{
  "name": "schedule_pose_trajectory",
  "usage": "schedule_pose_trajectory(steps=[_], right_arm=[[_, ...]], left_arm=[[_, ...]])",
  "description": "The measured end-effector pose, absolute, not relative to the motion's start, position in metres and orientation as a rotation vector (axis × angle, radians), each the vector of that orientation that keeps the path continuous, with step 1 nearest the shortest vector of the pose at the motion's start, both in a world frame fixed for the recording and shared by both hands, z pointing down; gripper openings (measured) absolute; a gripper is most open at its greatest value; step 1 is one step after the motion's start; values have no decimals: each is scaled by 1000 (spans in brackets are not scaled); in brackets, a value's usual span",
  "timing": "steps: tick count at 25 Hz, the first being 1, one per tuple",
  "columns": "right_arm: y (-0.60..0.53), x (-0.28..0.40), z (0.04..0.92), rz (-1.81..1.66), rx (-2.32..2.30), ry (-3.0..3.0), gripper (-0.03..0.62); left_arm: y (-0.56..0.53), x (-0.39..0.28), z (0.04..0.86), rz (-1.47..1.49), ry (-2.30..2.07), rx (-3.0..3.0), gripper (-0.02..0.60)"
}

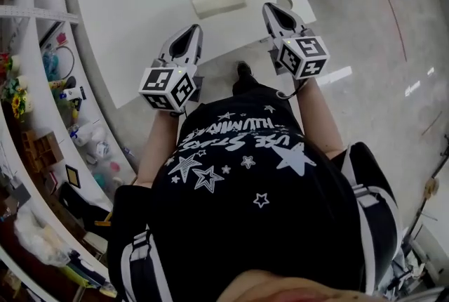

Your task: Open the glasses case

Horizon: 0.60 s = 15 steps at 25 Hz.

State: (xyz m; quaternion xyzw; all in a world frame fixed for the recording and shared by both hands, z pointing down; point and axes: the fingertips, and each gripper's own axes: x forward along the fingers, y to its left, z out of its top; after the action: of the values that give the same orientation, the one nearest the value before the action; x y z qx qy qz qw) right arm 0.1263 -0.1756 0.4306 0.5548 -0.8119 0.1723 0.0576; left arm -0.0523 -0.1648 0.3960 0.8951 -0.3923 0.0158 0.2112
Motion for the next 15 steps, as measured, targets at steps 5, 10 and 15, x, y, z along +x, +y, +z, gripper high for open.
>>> schedule_pose_trajectory(steps=[5,10,15], right_arm=[[-202,143,440,543,1590,-2503,9],[-225,156,453,563,1493,-2544,9],[-244,155,465,563,1353,-2588,9]], left_arm=[[-182,-28,408,64,-1157,2462,12],[-195,-10,426,100,-1246,2424,12],[-207,-1,451,179,-1348,2362,12]])
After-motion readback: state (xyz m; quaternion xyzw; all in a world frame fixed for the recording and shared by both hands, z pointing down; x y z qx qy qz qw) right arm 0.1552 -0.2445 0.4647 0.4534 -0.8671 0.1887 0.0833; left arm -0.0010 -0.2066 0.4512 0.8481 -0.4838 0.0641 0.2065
